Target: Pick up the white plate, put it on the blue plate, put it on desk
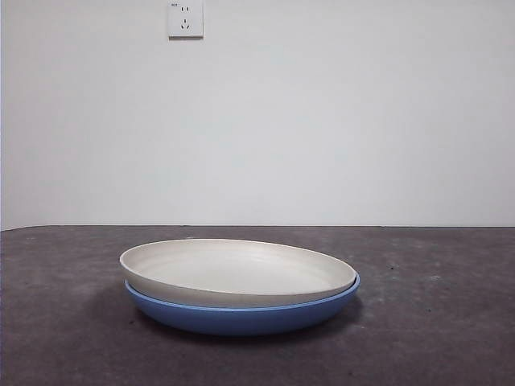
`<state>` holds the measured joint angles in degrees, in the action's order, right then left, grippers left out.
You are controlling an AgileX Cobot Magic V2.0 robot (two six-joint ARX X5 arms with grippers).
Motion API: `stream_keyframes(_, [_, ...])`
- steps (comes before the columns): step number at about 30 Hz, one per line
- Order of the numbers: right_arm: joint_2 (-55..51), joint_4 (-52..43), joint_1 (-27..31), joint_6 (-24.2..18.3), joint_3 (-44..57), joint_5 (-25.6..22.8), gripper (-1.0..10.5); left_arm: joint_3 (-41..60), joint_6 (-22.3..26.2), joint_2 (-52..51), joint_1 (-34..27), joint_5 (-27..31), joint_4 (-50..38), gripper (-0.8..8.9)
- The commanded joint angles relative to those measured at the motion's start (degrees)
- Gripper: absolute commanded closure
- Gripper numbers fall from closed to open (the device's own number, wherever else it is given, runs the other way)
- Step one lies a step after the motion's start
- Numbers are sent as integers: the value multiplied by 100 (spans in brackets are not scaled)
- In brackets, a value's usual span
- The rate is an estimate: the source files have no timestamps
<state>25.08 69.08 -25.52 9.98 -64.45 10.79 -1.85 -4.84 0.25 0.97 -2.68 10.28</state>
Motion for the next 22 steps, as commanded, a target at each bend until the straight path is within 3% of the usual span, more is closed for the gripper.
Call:
stream_keyframes(1, [-199, -1172, 437, -1016, 638, -153, 917, 116, 52, -7, -11, 22, 42, 785])
stream_keyframes(3, [-420, -2452, 885, -1298, 1434, -168, 917, 116, 52, -7, -11, 22, 42, 786])
stream_keyframes(6, [-787, -4350, 1473, -1366, 2739, -173, 917, 116, 52, -7, -11, 22, 42, 786])
stream_keyframes(11, [-1456, -6188, 2035, -1373, 4500, -221, 917, 116, 52, -7, -11, 22, 42, 786])
stream_keyframes(22, [-2441, -6435, 2573, -1364, 6126, -341, 917, 116, 52, -7, -11, 22, 42, 786])
